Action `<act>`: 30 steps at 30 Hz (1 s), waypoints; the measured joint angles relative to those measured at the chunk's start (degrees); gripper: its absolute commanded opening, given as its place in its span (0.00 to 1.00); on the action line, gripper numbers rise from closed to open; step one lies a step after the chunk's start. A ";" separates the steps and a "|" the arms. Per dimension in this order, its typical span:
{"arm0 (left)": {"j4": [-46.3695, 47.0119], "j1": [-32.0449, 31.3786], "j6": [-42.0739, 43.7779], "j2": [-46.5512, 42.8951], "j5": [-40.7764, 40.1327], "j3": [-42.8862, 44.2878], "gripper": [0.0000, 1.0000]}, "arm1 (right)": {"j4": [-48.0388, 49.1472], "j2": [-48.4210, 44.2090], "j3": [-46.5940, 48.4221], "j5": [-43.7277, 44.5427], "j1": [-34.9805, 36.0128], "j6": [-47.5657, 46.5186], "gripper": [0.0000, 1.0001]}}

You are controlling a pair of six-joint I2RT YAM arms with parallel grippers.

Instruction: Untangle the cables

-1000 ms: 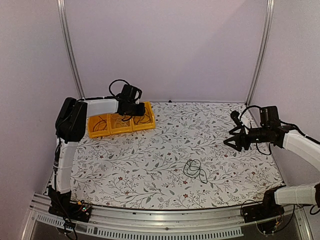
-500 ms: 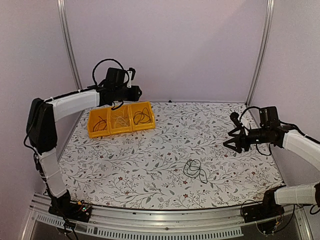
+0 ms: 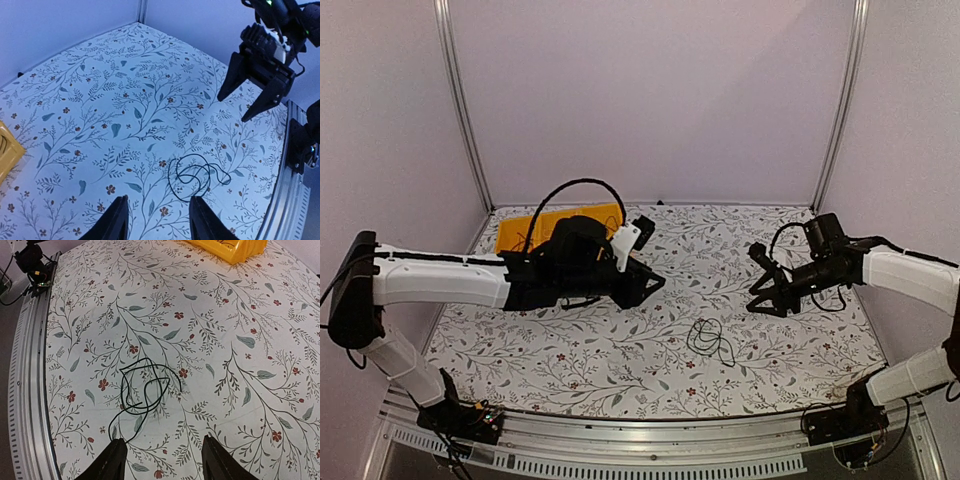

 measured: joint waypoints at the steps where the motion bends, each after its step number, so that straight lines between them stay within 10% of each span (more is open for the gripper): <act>1: 0.20 -1.55 -1.31 0.07 -0.04 -0.98 0.43 | -0.48 1.51 0.20 0.48 0.90 -0.66 0.51; 15: -0.07 -6.95 -22.47 4.11 -28.20 -4.55 0.50 | -4.48 9.81 -1.62 6.05 12.85 -5.11 0.49; 19: -11.58 -7.30 -32.48 6.32 -40.37 1.66 0.88 | -4.42 12.50 -1.68 7.72 14.91 -5.11 0.51; 30: -34.53 -9.18 -41.66 15.56 -49.94 13.18 0.92 | -2.78 17.55 -1.68 11.82 21.31 -4.20 0.54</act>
